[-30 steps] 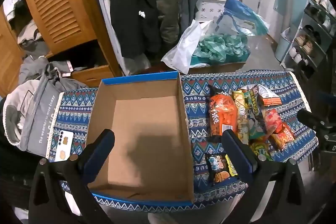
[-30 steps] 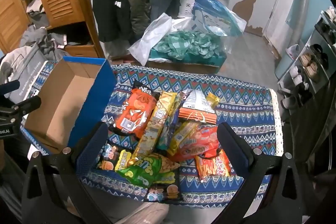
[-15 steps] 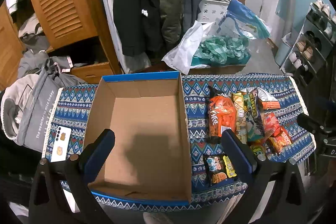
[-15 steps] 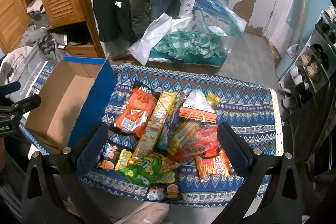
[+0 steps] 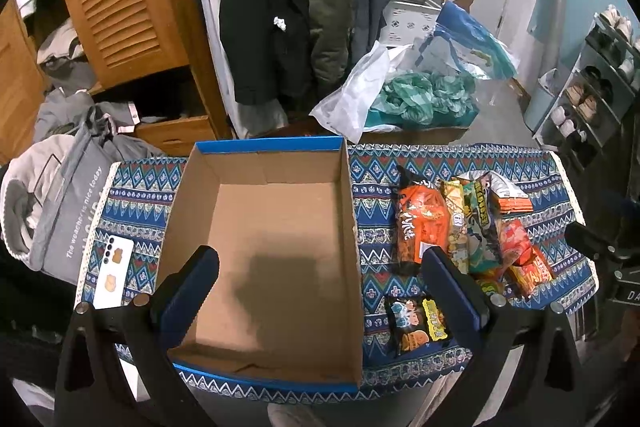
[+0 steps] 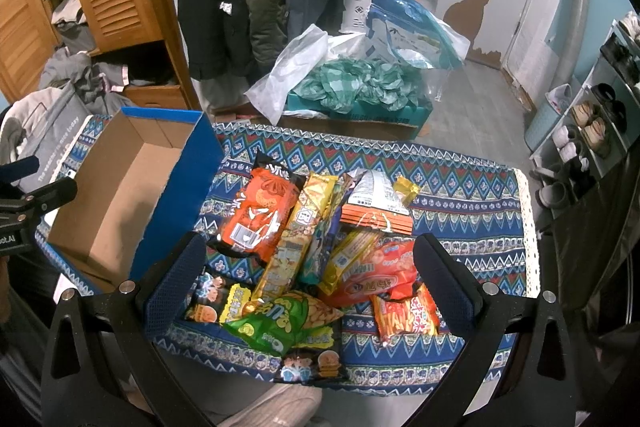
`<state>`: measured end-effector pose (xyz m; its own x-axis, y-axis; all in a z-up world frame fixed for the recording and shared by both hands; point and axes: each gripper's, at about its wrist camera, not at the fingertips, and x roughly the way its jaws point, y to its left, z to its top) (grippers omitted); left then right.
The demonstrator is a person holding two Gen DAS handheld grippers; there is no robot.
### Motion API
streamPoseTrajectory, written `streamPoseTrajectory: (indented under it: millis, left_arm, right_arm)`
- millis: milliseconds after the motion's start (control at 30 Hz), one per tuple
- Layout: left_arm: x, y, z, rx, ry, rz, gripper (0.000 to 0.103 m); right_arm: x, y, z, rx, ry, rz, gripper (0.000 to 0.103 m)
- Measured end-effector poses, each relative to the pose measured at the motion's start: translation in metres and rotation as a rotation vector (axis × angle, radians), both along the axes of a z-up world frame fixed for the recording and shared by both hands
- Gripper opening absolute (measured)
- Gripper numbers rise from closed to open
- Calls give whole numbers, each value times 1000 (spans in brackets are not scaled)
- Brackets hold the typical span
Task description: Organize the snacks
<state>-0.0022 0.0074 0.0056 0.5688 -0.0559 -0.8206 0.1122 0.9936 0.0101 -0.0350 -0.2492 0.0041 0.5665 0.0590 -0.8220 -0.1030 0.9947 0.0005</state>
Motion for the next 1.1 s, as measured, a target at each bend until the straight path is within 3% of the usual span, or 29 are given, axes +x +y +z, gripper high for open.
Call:
streamPoseTrajectory:
  millis: [700, 1100]
  left_arm:
    - [1, 1, -3, 0, 8, 2, 102]
    - [-1, -7, -5, 44, 1, -31, 102]
  right_arm:
    - [-1, 0, 0, 2, 1, 1, 102]
    - [-1, -1, 0, 2, 2, -1, 102]
